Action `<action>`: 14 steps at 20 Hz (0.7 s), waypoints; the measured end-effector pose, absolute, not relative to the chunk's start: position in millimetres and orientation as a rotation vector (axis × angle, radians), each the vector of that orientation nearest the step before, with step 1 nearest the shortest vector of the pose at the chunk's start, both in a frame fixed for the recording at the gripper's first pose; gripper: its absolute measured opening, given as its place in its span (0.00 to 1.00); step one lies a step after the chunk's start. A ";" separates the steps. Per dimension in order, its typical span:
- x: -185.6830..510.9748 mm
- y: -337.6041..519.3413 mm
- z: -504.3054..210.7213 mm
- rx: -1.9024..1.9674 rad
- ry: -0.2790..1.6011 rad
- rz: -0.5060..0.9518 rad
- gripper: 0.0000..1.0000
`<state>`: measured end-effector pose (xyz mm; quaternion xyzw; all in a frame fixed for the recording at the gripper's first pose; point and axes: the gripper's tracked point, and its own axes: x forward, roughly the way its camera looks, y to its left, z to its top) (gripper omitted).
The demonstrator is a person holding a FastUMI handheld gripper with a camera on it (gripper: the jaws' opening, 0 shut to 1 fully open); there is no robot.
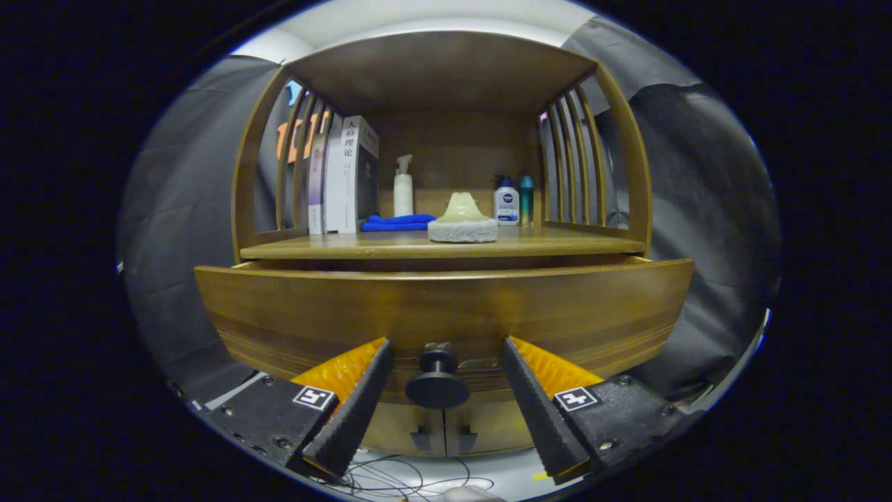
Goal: Pull open the drawer, take out the items inside it, and place them on the countertop above the cabinet.
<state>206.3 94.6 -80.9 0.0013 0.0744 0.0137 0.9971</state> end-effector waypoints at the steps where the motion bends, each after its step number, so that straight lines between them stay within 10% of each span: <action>1: 213.5 95.0 -80.9 0.000 0.147 0.029 1.00; 14: 273.3 99.3 -80.3 -0.029 0.113 0.025 1.00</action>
